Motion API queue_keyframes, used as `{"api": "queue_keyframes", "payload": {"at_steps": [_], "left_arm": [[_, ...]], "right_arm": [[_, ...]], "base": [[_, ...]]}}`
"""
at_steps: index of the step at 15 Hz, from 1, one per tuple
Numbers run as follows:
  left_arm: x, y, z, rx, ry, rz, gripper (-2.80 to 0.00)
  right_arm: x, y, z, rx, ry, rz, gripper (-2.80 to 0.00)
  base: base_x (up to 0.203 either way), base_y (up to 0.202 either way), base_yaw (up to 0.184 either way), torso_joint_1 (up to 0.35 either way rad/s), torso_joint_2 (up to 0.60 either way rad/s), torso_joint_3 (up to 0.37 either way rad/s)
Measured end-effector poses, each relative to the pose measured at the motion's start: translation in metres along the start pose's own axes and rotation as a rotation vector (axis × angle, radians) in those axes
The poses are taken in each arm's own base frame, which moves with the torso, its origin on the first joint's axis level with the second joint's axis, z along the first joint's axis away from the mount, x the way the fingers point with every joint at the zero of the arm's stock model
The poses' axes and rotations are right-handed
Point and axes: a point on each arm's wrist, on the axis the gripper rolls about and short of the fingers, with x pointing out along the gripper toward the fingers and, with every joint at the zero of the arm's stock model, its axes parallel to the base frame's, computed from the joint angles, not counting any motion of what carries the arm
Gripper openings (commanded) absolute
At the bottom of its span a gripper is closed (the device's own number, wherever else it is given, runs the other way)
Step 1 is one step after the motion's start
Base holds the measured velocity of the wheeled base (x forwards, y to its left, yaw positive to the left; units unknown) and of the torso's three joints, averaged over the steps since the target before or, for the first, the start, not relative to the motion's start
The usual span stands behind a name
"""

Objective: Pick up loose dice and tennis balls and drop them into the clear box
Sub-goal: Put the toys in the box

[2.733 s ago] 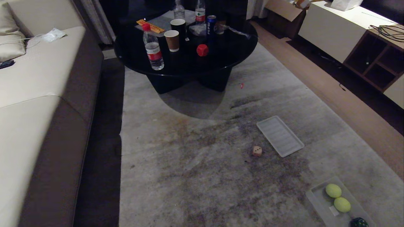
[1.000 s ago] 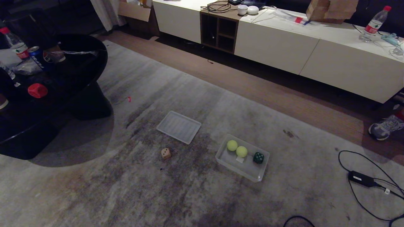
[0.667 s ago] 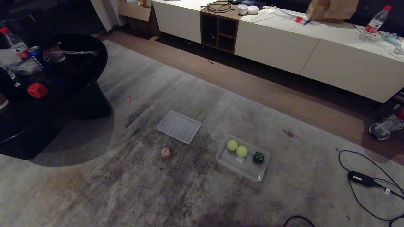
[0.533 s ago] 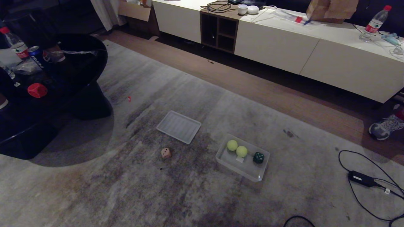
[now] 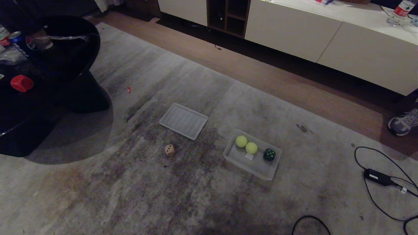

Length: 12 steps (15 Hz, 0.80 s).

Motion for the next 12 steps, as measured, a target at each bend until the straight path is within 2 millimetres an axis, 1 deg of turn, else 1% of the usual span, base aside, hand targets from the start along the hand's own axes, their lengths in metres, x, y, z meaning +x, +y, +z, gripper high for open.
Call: {"api": "queue_keyframes", "payload": {"at_steps": [12], "left_arm": [[0.0000,0.0000,0.0000,0.002,0.000,0.000,-2.80]], "right_arm": [[0.0000,0.0000,0.0000,0.001,0.000,0.000,-2.80]], "base": [[0.000,0.000,0.000,0.003,0.00,-0.198]]}}
